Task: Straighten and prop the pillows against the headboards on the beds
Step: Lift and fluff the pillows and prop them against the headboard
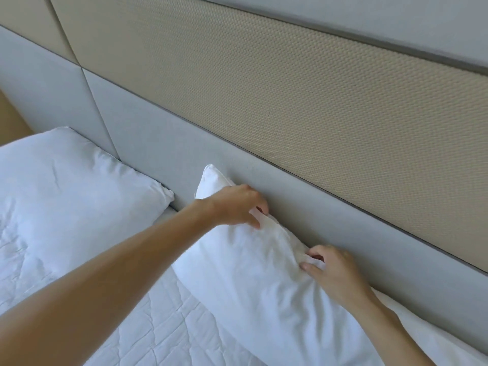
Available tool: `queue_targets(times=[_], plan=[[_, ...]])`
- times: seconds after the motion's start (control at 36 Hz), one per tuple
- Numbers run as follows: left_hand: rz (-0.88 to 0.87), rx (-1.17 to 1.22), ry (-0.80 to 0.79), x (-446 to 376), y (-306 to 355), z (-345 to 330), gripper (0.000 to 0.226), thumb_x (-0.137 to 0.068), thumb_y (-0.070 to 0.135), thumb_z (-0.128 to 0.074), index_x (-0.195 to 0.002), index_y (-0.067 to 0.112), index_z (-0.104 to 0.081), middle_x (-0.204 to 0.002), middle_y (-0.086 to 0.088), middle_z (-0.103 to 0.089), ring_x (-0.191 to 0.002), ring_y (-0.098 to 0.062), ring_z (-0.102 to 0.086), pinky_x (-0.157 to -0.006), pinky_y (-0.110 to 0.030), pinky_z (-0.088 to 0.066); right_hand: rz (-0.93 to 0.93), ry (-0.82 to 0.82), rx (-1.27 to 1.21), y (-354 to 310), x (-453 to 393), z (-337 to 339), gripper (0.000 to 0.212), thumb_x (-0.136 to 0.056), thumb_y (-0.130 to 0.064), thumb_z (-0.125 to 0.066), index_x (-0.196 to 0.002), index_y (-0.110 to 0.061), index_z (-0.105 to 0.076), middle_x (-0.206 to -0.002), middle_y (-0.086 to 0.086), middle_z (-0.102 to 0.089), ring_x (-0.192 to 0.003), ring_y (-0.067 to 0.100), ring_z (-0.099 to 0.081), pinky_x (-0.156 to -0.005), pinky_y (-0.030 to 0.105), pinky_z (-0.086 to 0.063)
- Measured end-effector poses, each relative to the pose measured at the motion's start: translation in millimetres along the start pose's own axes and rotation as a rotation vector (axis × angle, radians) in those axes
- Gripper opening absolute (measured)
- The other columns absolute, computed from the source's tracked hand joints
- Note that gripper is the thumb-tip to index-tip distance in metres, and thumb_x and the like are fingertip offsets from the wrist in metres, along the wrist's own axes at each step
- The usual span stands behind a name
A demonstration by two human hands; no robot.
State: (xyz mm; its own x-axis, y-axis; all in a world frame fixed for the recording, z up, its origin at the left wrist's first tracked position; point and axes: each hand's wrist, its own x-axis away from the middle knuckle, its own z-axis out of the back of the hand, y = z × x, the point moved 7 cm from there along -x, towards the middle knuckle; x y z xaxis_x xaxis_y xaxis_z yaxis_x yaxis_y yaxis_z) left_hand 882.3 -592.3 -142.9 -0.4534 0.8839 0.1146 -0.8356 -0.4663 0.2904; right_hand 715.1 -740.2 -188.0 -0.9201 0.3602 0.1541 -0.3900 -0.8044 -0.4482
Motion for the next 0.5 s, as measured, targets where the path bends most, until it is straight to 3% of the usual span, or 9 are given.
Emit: queue_targets(times=[0.06, 0.17, 0.33, 0.42, 0.5], plan=[[0.029, -0.007, 0.038, -1, 3, -2, 0.025, -0.084, 0.032, -0.069, -0.109, 0.026, -0.066, -0.112, 0.010, -0.064, -0.107, -0.012, -0.054, -0.086, -0.037, -0.049, 0.035, 0.060, 0.028, 2, 2, 2, 0.007, -0.085, -0.025, -0.070, -0.086, -0.020, -0.065, -0.084, -0.006, -0.064, -0.082, 0.017, -0.060, -0.070, 0.031, -0.045], [0.076, 0.038, 0.180, -1, -1, 7, 0.007, -0.083, 0.018, -0.070, -0.089, 0.018, -0.067, -0.096, 0.006, -0.064, -0.094, -0.019, -0.059, -0.073, -0.032, -0.045, 0.075, 0.184, 0.045, -4, 9, 10, 0.017, -0.090, -0.016, -0.065, -0.075, -0.017, -0.059, -0.075, -0.005, -0.059, -0.074, 0.020, -0.056, -0.069, 0.040, -0.049], [0.076, 0.006, 0.286, 7, 0, 13, 0.008, -0.085, 0.007, -0.064, -0.084, 0.015, -0.065, -0.089, 0.006, -0.060, -0.087, -0.021, -0.059, -0.070, -0.037, -0.049, 0.089, 0.322, 0.014, -6, 16, 28, 0.018, -0.088, 0.000, -0.062, -0.076, -0.014, -0.064, -0.073, -0.004, -0.058, -0.072, 0.021, -0.056, -0.064, 0.041, -0.050], [0.095, -0.025, 0.263, 8, 0, 7, 0.015, -0.085, 0.005, -0.063, -0.084, 0.020, -0.064, -0.087, 0.012, -0.055, -0.089, -0.018, -0.059, -0.065, -0.031, -0.043, 0.111, 0.302, 0.003, -8, 20, 26, 0.018, -0.089, -0.005, -0.064, -0.075, -0.016, -0.063, -0.072, -0.007, -0.056, -0.070, 0.016, -0.055, -0.063, 0.039, -0.050], [0.071, -0.023, 0.198, 5, 10, 6, 0.004, -0.088, 0.022, -0.065, -0.093, 0.023, -0.066, -0.095, 0.010, -0.060, -0.093, -0.015, -0.059, -0.070, -0.033, -0.046, 0.133, 0.290, -0.017, -2, 25, 29, 0.009, -0.090, -0.018, -0.067, -0.081, -0.020, -0.065, -0.076, -0.010, -0.058, -0.073, 0.012, -0.056, -0.067, 0.035, -0.050]])
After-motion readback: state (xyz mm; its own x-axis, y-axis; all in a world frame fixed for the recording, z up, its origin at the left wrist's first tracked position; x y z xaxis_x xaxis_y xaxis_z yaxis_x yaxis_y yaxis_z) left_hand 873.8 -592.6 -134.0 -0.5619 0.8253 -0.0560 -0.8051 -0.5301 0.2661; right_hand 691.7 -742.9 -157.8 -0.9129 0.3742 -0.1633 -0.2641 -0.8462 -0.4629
